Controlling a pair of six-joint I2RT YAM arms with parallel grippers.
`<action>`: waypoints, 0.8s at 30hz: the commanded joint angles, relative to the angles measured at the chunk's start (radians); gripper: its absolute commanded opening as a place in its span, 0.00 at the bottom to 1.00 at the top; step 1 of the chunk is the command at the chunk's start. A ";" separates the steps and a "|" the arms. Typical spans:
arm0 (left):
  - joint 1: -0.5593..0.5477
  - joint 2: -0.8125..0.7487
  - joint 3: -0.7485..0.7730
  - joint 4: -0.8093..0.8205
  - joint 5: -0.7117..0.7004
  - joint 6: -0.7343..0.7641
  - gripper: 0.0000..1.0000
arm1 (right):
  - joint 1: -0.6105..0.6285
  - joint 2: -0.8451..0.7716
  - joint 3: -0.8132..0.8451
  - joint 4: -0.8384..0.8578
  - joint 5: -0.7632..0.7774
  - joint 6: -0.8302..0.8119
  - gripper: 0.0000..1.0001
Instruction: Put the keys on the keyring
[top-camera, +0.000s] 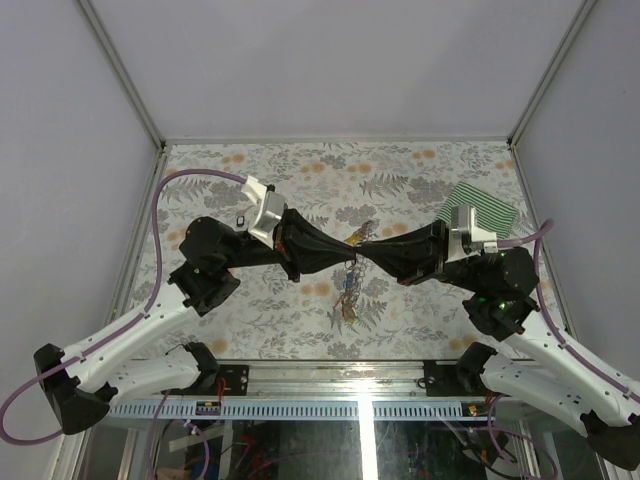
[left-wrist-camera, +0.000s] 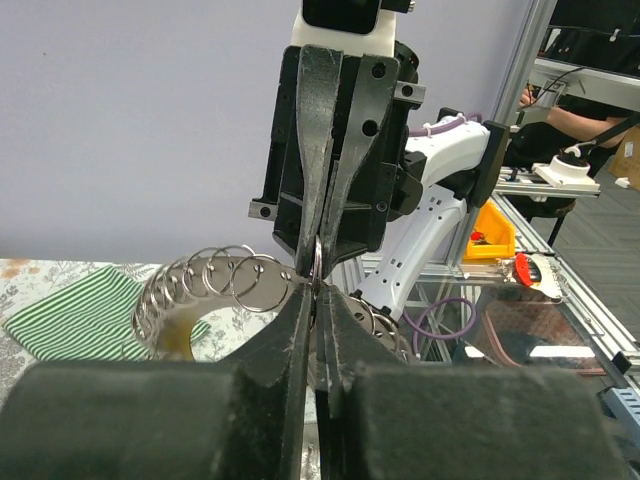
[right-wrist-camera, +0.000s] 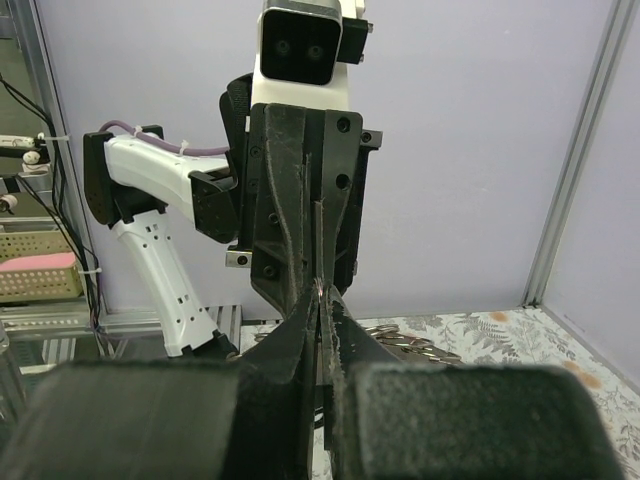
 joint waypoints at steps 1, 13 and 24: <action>-0.006 0.003 0.032 0.053 -0.004 0.017 0.00 | 0.001 -0.013 0.058 0.056 0.000 -0.014 0.00; -0.006 0.026 0.293 -0.678 -0.013 0.352 0.00 | 0.001 -0.050 0.223 -0.399 0.047 -0.183 0.34; -0.009 0.262 0.710 -1.463 -0.126 0.696 0.00 | 0.000 0.077 0.390 -0.870 -0.012 -0.277 0.42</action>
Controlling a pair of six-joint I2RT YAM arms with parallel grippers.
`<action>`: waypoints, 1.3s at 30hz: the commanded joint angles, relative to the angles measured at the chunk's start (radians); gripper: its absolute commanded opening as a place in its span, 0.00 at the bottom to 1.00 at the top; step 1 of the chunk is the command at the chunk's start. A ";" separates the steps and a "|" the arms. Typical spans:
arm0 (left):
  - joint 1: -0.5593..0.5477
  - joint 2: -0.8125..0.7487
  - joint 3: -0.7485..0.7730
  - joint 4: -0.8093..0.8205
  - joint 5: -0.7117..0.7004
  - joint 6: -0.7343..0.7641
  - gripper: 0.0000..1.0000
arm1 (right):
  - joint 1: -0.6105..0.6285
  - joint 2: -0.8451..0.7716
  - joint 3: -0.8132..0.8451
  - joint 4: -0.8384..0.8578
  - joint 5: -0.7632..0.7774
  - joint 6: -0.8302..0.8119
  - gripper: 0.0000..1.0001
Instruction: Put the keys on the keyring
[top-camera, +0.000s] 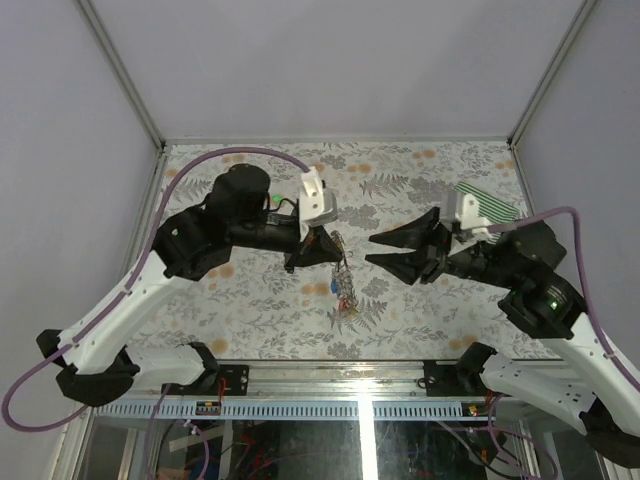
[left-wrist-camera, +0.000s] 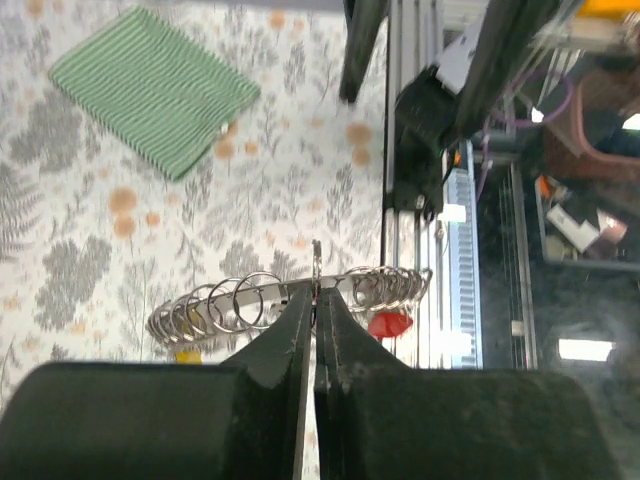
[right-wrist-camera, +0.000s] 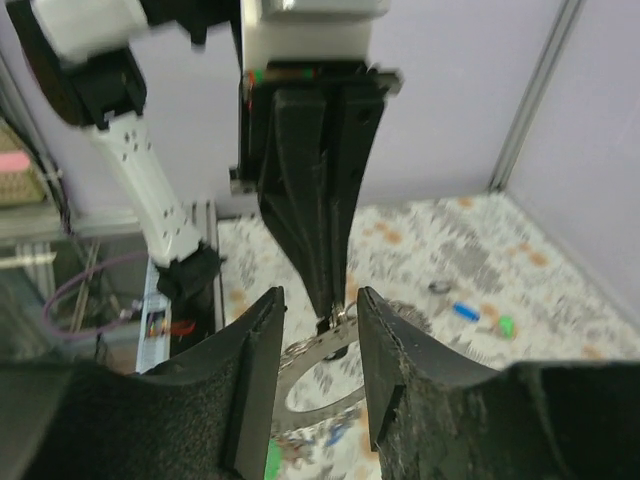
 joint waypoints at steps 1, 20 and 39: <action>-0.006 0.103 0.177 -0.366 -0.081 0.169 0.00 | 0.001 0.065 0.015 -0.162 -0.064 -0.042 0.42; -0.114 0.274 0.393 -0.656 -0.230 0.189 0.00 | 0.001 0.128 -0.256 0.272 -0.214 0.034 0.40; -0.138 0.274 0.402 -0.633 -0.241 0.182 0.00 | 0.001 0.165 -0.269 0.268 -0.320 0.036 0.34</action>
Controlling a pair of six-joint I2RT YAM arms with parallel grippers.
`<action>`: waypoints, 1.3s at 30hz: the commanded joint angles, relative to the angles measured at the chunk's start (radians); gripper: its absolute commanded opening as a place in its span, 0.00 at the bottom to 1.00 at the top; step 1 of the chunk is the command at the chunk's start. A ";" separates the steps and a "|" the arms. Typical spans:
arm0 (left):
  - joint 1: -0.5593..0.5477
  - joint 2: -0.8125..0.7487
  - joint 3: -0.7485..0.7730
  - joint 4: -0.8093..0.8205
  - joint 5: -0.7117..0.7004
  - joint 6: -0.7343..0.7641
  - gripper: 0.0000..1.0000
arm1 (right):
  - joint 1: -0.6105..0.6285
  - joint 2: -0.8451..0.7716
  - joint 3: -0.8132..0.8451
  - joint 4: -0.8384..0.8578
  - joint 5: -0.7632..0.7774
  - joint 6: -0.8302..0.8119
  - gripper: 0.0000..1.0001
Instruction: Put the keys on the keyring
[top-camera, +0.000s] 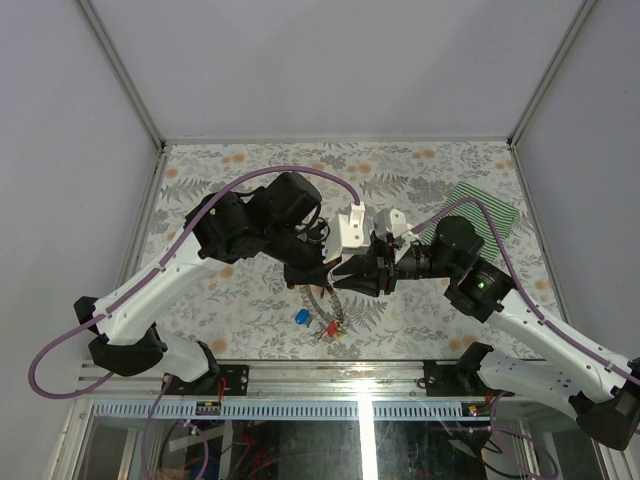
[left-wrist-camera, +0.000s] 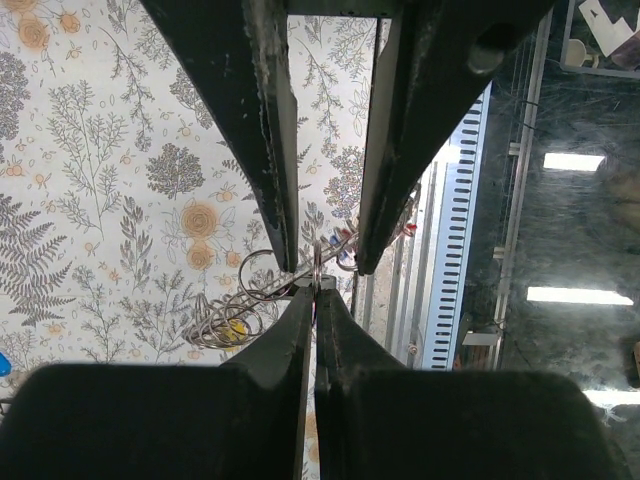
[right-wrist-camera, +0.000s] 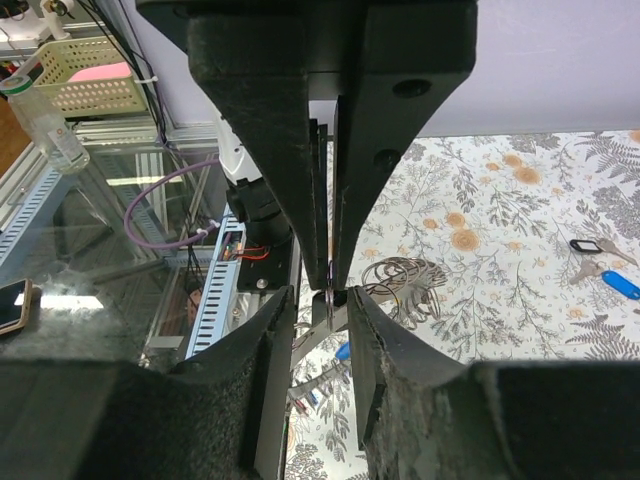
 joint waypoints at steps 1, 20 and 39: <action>-0.013 -0.007 0.043 0.033 -0.006 -0.001 0.00 | 0.000 0.012 0.002 0.031 -0.040 -0.001 0.34; -0.018 -0.025 0.037 0.058 -0.008 -0.009 0.00 | 0.001 0.041 0.007 0.032 -0.046 -0.005 0.22; -0.019 -0.050 0.017 0.091 -0.011 -0.017 0.00 | 0.002 0.050 0.013 0.021 -0.045 -0.013 0.07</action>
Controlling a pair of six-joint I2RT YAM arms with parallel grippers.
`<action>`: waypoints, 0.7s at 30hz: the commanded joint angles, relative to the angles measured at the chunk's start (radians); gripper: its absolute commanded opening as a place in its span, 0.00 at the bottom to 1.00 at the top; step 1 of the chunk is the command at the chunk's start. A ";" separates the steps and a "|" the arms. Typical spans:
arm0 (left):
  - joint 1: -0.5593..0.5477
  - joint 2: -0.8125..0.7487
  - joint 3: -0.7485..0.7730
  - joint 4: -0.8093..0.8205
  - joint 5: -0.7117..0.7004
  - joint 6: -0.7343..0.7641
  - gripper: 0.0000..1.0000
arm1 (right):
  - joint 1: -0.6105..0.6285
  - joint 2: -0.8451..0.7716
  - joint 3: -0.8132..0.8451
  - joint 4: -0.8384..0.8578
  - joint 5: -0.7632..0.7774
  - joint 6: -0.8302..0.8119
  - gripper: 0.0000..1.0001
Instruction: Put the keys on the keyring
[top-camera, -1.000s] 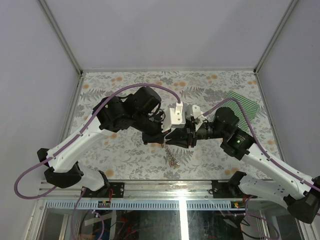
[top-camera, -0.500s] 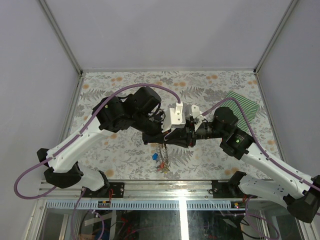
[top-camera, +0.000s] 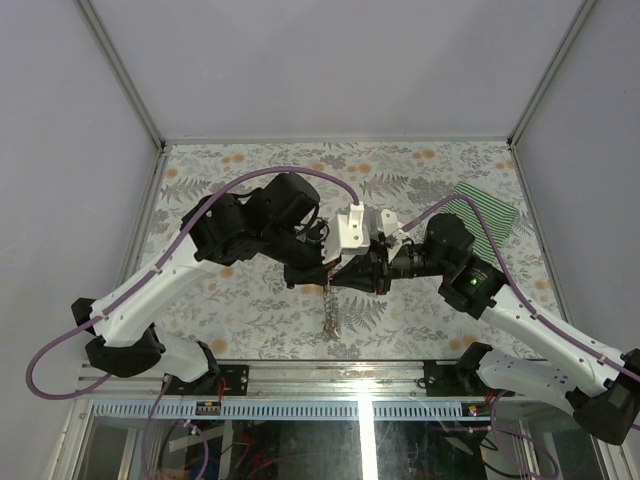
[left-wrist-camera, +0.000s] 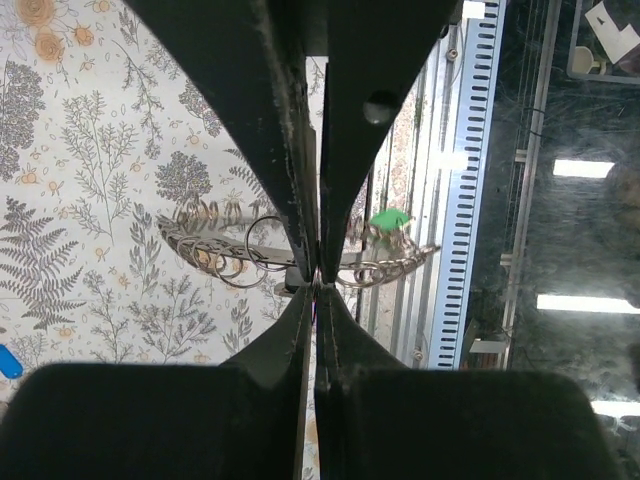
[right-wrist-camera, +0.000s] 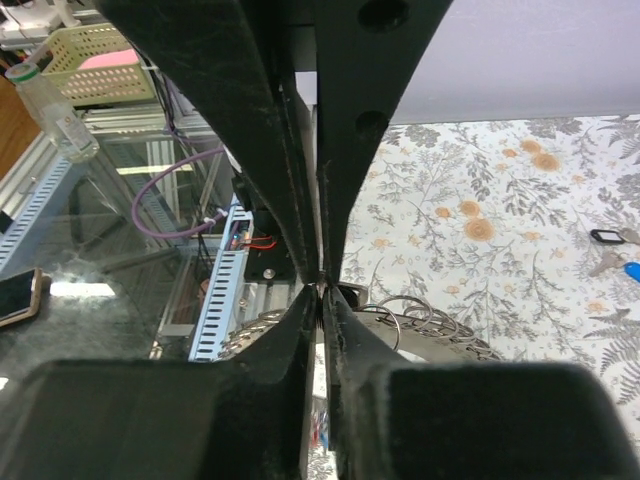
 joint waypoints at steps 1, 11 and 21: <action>-0.007 -0.042 0.013 0.081 -0.005 -0.018 0.00 | 0.001 0.005 0.015 0.021 -0.019 -0.010 0.02; -0.007 -0.203 -0.152 0.283 0.027 -0.048 0.13 | 0.000 -0.104 0.045 0.059 0.037 0.045 0.00; -0.007 -0.463 -0.471 0.711 0.081 -0.145 0.32 | 0.000 -0.134 0.118 0.050 0.029 0.081 0.00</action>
